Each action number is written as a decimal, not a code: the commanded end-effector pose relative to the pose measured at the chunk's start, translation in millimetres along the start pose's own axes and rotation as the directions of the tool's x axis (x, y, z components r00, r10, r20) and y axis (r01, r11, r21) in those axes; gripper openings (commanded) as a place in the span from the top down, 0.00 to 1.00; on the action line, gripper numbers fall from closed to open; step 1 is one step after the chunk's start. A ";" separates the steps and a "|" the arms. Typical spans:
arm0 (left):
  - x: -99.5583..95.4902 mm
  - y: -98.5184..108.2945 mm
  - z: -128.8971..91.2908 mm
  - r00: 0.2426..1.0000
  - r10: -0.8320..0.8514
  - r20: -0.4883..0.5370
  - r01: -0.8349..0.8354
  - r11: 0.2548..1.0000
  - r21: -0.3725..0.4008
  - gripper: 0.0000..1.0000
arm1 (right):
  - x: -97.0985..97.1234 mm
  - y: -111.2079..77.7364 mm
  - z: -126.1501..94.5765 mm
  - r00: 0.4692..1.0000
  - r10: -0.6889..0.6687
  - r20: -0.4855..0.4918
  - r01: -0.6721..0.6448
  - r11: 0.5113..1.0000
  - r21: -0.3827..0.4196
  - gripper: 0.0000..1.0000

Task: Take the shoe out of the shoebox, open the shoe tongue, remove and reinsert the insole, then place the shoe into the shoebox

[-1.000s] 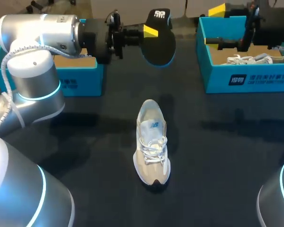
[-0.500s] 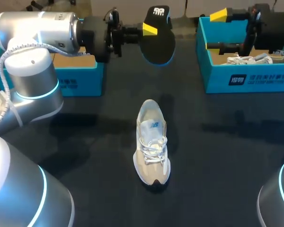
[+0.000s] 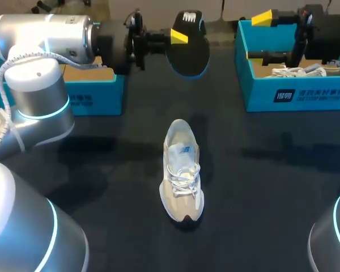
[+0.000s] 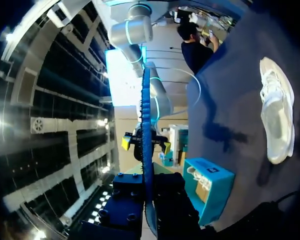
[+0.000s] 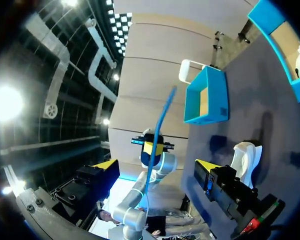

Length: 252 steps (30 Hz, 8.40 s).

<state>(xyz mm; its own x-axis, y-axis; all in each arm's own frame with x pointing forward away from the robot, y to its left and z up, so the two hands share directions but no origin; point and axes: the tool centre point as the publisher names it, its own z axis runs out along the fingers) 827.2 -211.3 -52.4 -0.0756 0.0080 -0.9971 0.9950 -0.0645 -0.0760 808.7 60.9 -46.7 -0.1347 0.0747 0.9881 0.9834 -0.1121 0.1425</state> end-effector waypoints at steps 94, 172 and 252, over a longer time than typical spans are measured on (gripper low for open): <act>38.1 13.6 18.4 -0.990 -0.108 -0.091 0.101 -0.992 0.079 1.00 | 19.3 -5.2 11.8 0.976 0.039 0.214 -0.034 0.999 -0.027 0.00; 43.3 25.9 29.7 -0.984 -0.160 -0.082 0.158 -0.987 0.034 1.00 | 55.1 22.9 74.9 0.143 0.099 0.985 -0.179 0.981 -0.072 0.00; 43.3 25.9 29.7 -0.984 -0.160 -0.082 0.158 -0.987 0.034 1.00 | 41.9 18.0 29.4 0.571 0.101 0.815 0.007 0.992 -0.128 0.00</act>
<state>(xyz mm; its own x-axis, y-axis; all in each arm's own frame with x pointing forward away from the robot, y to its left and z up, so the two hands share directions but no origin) 848.1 -242.4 -97.6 -0.0797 0.0858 0.9931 -0.9961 0.0317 -0.0827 828.0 97.9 0.9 0.1587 0.9099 0.3834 0.9616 -0.2305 0.1490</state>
